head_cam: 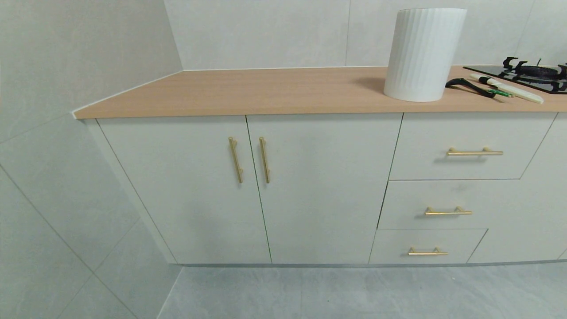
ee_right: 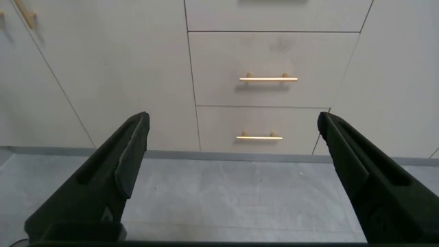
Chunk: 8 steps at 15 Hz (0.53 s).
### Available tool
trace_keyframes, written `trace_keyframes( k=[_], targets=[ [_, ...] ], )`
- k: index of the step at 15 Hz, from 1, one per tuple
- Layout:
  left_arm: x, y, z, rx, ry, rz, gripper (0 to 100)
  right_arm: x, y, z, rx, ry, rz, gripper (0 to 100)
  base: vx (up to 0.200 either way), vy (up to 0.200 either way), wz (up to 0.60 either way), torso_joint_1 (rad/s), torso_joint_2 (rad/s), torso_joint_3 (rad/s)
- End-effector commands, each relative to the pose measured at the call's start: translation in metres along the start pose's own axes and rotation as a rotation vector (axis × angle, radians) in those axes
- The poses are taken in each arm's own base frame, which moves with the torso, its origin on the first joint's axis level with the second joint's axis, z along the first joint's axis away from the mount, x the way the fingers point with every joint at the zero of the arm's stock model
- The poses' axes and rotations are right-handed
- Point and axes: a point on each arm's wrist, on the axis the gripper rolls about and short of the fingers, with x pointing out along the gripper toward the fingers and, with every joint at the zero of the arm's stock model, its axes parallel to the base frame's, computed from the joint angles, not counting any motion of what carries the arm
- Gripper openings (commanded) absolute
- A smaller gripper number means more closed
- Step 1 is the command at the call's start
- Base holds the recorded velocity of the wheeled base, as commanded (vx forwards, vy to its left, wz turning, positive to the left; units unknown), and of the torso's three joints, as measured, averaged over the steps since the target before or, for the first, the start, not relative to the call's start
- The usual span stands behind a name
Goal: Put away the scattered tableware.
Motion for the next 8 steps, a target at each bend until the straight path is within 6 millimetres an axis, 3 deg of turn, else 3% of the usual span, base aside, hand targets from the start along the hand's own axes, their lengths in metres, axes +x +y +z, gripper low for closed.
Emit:
trace_keyframes(
  k=[1,8],
  targets=[
    [0.0001,0.0,0.0,-0.003,0.001,0.0,100,0.0001,0.0,0.0,0.0,0.002,0.001,100,0.0,0.0,0.0,0.0,0.0,0.0],
    [0.0001,0.0,0.0,-0.009,0.001,-0.001,100,0.0001,0.0,0.0,0.004,0.002,0.003,100,0.0,0.0,0.0,0.0,0.0,0.0]
  ],
)
